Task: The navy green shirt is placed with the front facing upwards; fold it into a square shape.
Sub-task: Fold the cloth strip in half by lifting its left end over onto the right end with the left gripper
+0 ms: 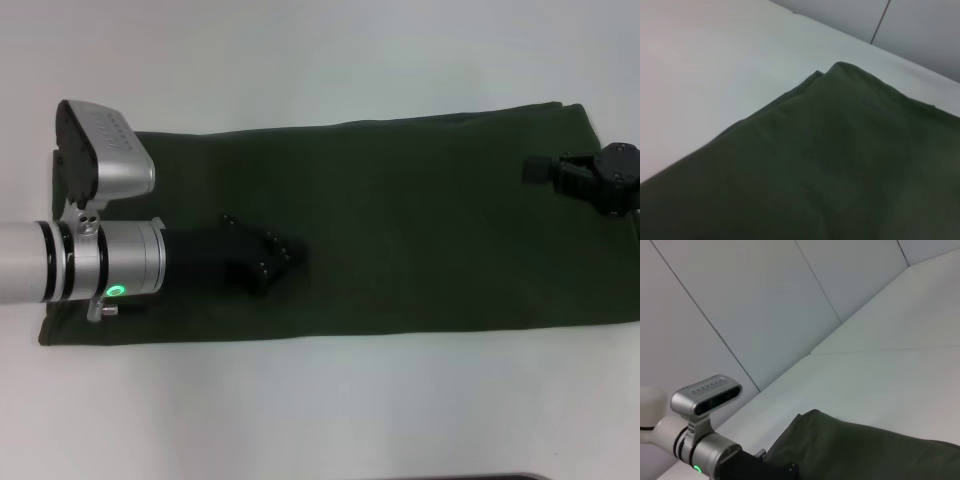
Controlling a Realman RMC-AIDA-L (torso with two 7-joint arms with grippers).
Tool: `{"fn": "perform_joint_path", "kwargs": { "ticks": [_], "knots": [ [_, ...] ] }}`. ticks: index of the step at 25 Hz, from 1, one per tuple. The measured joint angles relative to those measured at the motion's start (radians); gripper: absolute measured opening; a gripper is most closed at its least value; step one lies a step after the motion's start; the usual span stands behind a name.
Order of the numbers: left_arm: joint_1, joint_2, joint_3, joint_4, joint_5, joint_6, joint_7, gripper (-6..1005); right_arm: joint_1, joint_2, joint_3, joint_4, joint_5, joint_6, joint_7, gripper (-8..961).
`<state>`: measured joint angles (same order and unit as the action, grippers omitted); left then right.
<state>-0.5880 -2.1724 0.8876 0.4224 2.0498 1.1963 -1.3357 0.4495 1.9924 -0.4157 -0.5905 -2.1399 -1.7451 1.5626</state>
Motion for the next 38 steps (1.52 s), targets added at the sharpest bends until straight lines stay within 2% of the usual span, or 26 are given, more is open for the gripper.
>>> {"fn": "perform_joint_path", "kwargs": {
  "ticks": [4,9,16,25,29,34,38],
  "knots": [
    [0.011,0.005,-0.04,0.027,-0.021,0.09,0.017,103,0.0,0.0,0.0,0.0,0.0,0.0,0.0,20],
    [0.049,0.008,-0.171,0.093,-0.061,0.251,0.052,106,0.0,0.0,0.0,0.0,0.0,0.0,-0.002,20],
    [0.083,0.016,-0.336,0.14,-0.091,0.262,-0.06,110,0.0,0.0,0.0,-0.006,0.002,0.006,-0.002,19],
    [0.106,0.019,-0.355,0.248,-0.085,0.244,-0.247,115,0.003,0.001,0.0,-0.003,0.005,0.053,-0.01,20],
    [0.121,0.021,-0.356,0.292,-0.085,0.24,-0.294,300,0.005,0.003,0.002,0.005,0.005,0.07,-0.018,33],
    [0.127,0.019,-0.354,0.317,-0.082,0.235,-0.307,540,0.009,0.004,0.013,0.008,0.021,0.082,-0.014,181],
    [0.125,0.021,-0.351,0.338,-0.035,0.21,-0.328,703,0.009,0.005,0.016,0.009,0.064,0.101,-0.002,346]
  ]
}}
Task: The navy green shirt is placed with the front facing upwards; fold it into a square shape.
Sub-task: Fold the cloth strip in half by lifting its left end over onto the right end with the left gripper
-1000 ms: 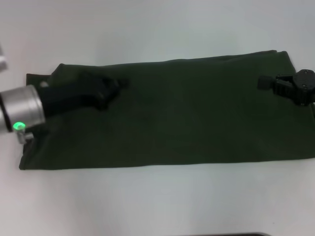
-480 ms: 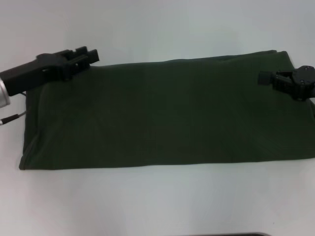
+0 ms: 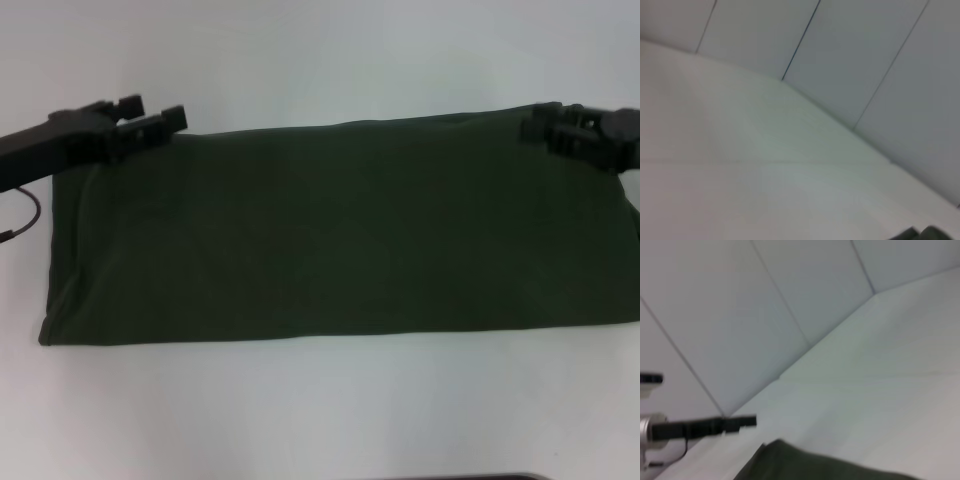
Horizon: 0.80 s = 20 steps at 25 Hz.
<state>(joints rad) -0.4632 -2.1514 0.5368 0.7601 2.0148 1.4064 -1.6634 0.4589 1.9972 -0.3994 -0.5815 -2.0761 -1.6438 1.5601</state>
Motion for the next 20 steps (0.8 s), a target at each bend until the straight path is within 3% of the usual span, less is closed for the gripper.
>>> {"fn": "perform_joint_path", "kwargs": {
  "ticks": [3,13,18,20],
  "knots": [
    [-0.009,0.004,0.005,0.028,0.08,-0.034,-0.065,817,0.003,0.0,0.001,0.0,0.023,0.016,0.008,451],
    [0.006,0.033,-0.008,0.113,0.157,0.033,-0.245,833,0.026,-0.003,0.004,-0.009,0.036,0.059,0.049,676],
    [0.012,0.05,-0.011,0.157,0.206,0.075,-0.336,834,0.027,-0.008,0.009,-0.01,0.037,0.07,0.067,896],
    [0.012,0.053,-0.011,0.173,0.241,0.077,-0.371,833,0.025,-0.007,0.011,-0.011,0.04,0.073,0.07,907]
  ]
}}
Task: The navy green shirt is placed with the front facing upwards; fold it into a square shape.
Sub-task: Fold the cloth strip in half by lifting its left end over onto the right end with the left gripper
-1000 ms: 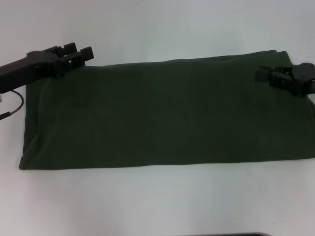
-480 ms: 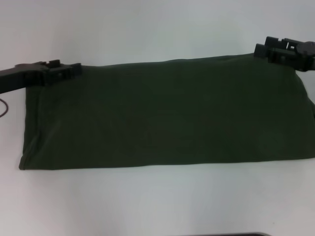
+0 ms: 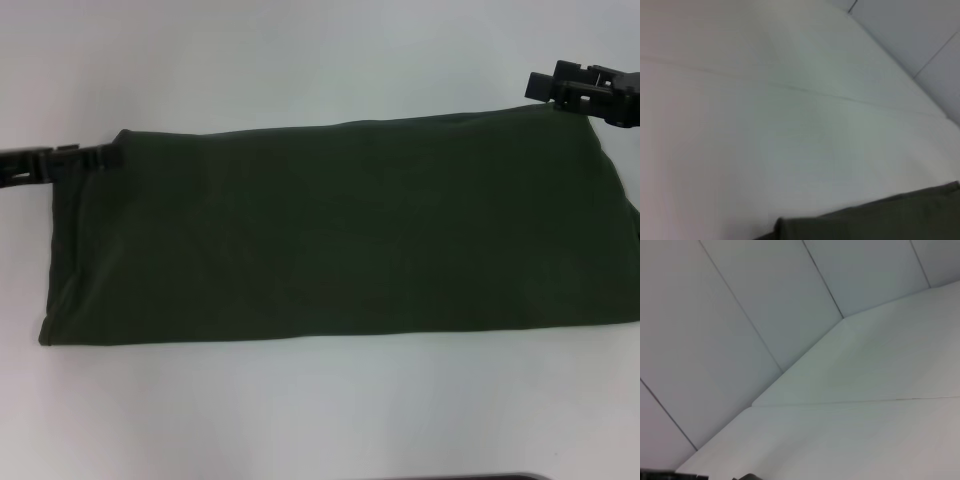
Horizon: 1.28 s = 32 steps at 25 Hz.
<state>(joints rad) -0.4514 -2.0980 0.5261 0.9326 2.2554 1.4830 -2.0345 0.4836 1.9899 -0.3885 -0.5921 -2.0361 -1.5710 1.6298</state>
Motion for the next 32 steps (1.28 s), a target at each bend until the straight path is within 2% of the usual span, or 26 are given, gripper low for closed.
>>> {"fn": "perform_joint_path", "kwargs": {
  "ticks": [10,26,32],
  "knots": [
    [-0.025,0.02,-0.039,0.019,0.168,-0.015,-0.096,832,-0.008,0.002,0.004,0.004,0.025,0.021,0.002,930],
    [-0.051,0.025,-0.039,0.003,0.289,-0.04,-0.136,830,-0.008,0.001,0.009,0.002,0.033,0.02,0.005,931],
    [-0.072,0.036,-0.039,-0.035,0.327,-0.037,-0.139,829,-0.008,0.001,0.011,0.003,0.033,0.019,0.005,931]
  ]
}}
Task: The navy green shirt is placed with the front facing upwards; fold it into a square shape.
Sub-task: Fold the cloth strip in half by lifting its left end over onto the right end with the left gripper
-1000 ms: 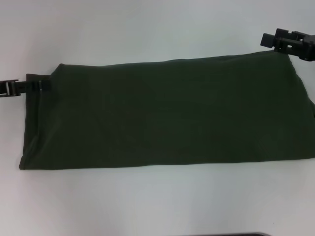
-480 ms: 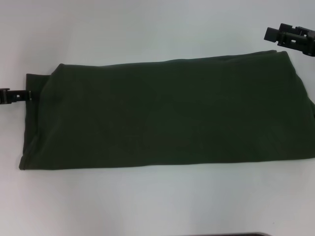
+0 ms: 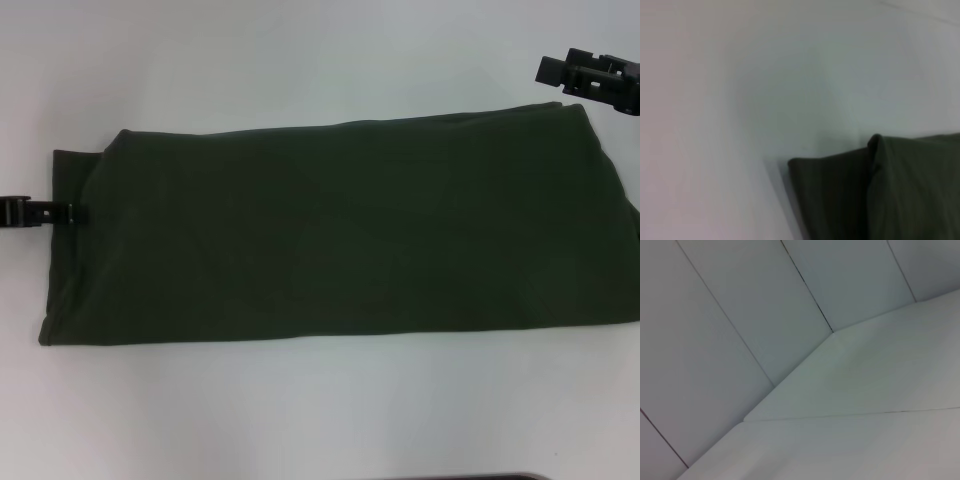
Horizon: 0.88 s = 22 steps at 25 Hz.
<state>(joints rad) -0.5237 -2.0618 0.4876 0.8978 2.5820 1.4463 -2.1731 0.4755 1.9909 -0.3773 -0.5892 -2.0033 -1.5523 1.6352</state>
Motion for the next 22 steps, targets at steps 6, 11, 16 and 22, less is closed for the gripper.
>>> {"fn": "perform_joint_path", "kwargs": {
  "ticks": [6,11,16,22],
  "knots": [
    [-0.014,0.003,0.0,-0.019,0.022,-0.007,0.0,828,-0.002,0.0,0.0,0.0,0.0,-0.001,0.0,930],
    [-0.02,0.007,0.002,-0.035,0.031,-0.002,-0.001,828,-0.003,0.0,0.0,-0.001,0.0,-0.002,0.001,930],
    [-0.024,0.01,0.002,-0.05,0.033,-0.002,0.003,827,-0.003,0.0,0.0,-0.003,0.0,-0.002,0.001,930],
    [-0.03,0.011,0.002,-0.057,0.032,0.018,0.009,826,-0.003,0.0,0.001,-0.003,0.0,0.0,0.002,930]
  ]
}}
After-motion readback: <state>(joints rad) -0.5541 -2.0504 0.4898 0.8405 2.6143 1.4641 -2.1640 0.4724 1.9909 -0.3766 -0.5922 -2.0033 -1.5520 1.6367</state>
